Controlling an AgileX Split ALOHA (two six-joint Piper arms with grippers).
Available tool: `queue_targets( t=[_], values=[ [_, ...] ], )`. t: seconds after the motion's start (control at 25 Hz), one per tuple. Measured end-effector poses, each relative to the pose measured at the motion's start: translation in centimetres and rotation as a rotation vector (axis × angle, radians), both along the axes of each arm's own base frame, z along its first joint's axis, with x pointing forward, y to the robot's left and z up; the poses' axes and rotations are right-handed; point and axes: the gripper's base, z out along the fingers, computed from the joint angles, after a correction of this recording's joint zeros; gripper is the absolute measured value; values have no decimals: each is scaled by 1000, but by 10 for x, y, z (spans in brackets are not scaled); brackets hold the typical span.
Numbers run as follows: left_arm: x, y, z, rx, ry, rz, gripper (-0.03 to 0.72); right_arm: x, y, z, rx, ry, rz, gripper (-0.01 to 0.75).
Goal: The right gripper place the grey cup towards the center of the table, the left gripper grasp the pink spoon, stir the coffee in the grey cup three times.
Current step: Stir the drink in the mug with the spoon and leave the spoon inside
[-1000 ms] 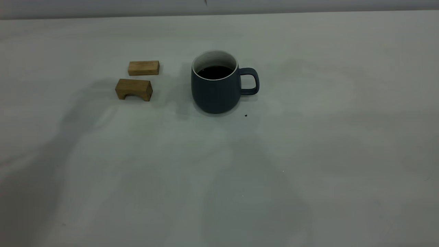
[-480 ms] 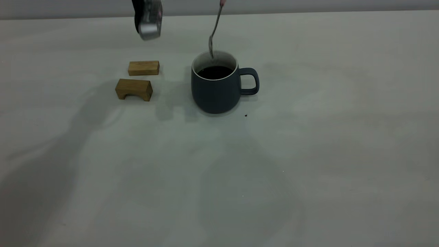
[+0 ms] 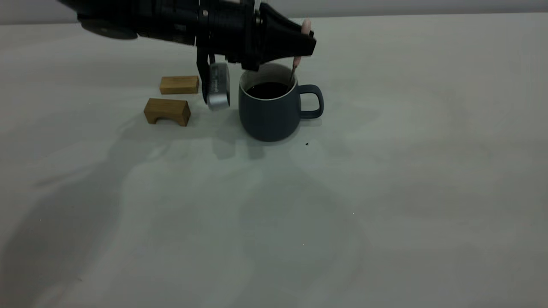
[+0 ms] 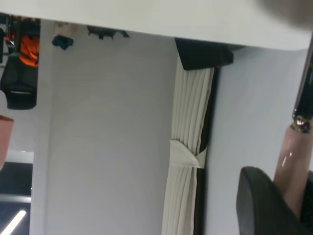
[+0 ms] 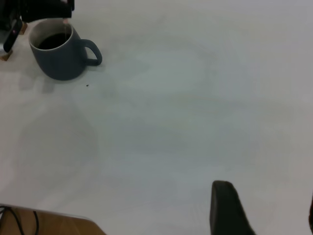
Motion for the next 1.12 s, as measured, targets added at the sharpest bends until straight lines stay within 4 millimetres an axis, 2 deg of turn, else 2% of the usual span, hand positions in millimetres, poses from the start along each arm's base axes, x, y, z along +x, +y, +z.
queue_targets(
  t=[0.24, 0.48, 0.64, 0.8, 0.96, 1.12],
  values=[
    [2, 17, -4, 36, 46, -4, 154, 0, 0, 0, 0, 0, 0, 438],
    [14, 30, -4, 49, 33, 84, 154, 0, 0, 0, 0, 0, 0, 438],
    [25, 24, -1, 30, -62, 125, 156, 0, 0, 0, 0, 0, 0, 438],
    [23, 8, -5, 18, -79, 93, 156, 0, 0, 0, 0, 0, 0, 438],
    [15, -3, -3, -20, -22, 44, 156, 0, 0, 0, 0, 0, 0, 438],
    [4, -1, -6, 8, 93, -52, 156, 0, 0, 0, -1, 0, -1, 438]
  ],
)
